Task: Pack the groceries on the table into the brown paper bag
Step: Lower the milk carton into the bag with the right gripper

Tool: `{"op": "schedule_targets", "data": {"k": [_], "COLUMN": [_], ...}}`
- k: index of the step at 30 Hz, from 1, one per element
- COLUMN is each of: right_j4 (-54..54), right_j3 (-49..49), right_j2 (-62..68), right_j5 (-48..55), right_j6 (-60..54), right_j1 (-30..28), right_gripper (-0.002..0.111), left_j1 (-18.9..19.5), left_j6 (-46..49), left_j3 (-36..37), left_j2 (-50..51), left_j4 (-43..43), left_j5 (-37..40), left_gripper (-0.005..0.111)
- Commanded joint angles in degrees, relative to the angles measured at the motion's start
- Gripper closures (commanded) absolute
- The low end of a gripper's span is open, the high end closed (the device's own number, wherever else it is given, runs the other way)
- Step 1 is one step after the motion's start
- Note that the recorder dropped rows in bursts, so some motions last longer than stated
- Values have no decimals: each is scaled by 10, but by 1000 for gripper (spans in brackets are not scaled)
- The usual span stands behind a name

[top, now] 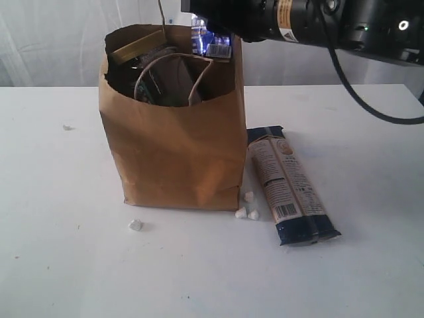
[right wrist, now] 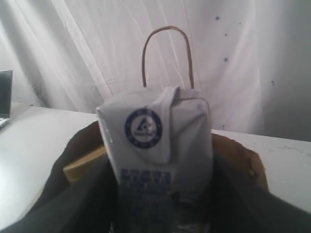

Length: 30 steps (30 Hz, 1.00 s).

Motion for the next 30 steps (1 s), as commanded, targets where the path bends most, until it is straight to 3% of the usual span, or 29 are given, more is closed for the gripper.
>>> {"op": "schedule_targets", "data": {"k": [1, 16, 30], "right_j4": [-2, -2, -2], "right_j3": [1, -16, -55], "right_j2": [-3, -3, 28], "right_j5": [16, 19, 7], "right_j6": [-35, -181, -205], "right_j1": [-1, -1, -1], "right_gripper": [79, 79, 79], "left_j1": [-1, -1, -1], "left_j6": [0, 0, 0], "left_j3": [3, 3, 3], "left_j2": [-3, -3, -3], "left_j4": [-2, -2, -2], "left_j5": [-2, -2, -2], "left_gripper": [107, 107, 107]}}
